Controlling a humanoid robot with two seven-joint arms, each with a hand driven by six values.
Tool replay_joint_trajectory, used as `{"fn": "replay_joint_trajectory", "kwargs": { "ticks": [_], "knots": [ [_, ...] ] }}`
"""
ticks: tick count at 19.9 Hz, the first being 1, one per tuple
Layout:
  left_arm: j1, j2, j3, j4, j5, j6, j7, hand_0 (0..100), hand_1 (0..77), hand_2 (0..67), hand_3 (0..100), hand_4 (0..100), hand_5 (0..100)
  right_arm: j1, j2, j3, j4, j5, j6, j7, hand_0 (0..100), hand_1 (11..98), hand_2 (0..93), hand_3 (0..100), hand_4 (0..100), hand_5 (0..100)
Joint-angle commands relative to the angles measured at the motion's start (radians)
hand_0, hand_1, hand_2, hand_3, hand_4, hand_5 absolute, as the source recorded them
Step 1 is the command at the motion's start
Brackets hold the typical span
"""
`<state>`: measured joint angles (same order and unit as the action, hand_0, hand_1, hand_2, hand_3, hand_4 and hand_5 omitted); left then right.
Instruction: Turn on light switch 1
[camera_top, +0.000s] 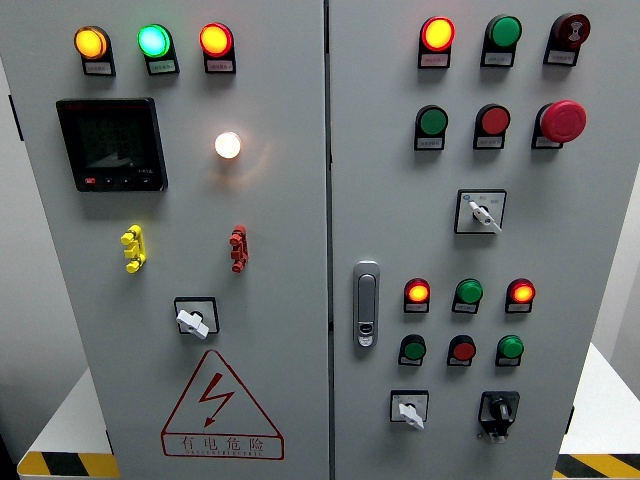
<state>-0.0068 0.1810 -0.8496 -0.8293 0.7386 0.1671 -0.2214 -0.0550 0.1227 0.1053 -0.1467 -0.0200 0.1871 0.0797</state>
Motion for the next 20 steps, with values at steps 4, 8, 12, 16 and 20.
{"fn": "replay_joint_trajectory", "kwargs": {
  "ticks": [4,8,12,16,20],
  "knots": [
    [-0.067,-0.032,0.277,0.319,-0.304,-0.121,-0.07,0,18.6,26.7,52,72,63,0.0,0.0,-0.001,0.001,0.0,0.0,0.0,0,19.7,0.0,20,19,11],
    [-0.085,-0.13,0.412,0.6,-0.435,-0.309,-0.068,0,15.9,26.2,39,61,55,0.0,0.0,-0.001,-0.001,0.0,0.0,0.0,0,19.7,0.0,20,19,11],
    [-0.082,-0.166,0.481,0.711,-0.458,-0.379,-0.036,0,15.0,23.4,26,52,42,0.0,0.0,-0.001,-0.001,0.0,0.0,0.0,0,19.7,0.0,20,19,11],
    [-0.071,-0.164,0.497,0.742,-0.461,-0.393,0.082,0,13.2,17.0,5,30,25,0.0,0.0,0.001,-0.001,0.0,0.0,0.0,0,19.6,0.0,20,19,11],
    [-0.068,-0.167,0.506,0.765,-0.461,-0.39,0.14,0,9.7,8.0,0,11,15,0.0,0.0,-0.001,-0.001,0.0,0.0,0.0,0,19.7,0.0,20,19,11]
  ]
}}
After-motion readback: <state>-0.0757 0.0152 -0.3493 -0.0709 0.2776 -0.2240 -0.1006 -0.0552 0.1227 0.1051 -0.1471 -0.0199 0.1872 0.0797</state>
